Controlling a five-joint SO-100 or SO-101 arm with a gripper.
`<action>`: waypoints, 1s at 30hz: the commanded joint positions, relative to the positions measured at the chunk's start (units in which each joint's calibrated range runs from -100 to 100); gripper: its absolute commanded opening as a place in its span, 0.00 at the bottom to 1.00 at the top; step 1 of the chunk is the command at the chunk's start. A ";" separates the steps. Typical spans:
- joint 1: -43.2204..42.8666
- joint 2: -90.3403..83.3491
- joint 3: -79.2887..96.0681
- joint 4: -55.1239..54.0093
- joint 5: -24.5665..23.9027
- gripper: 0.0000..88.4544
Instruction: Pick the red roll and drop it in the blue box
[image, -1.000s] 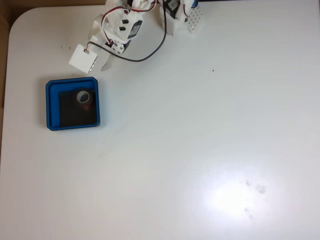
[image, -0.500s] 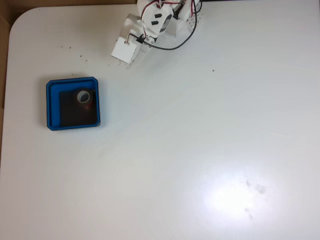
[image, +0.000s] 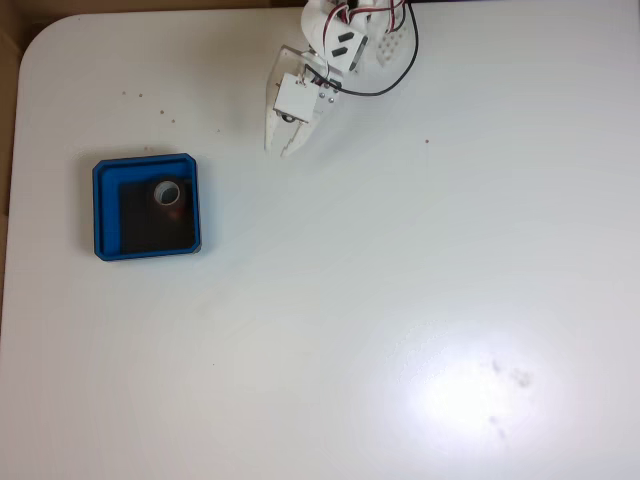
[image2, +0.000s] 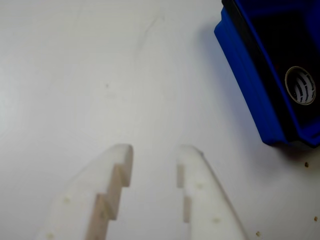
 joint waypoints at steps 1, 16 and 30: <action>-3.10 -4.57 4.01 -2.53 0.25 0.09; -12.77 -15.52 17.76 -2.53 0.33 0.09; -14.04 -16.11 18.30 -1.95 0.33 0.09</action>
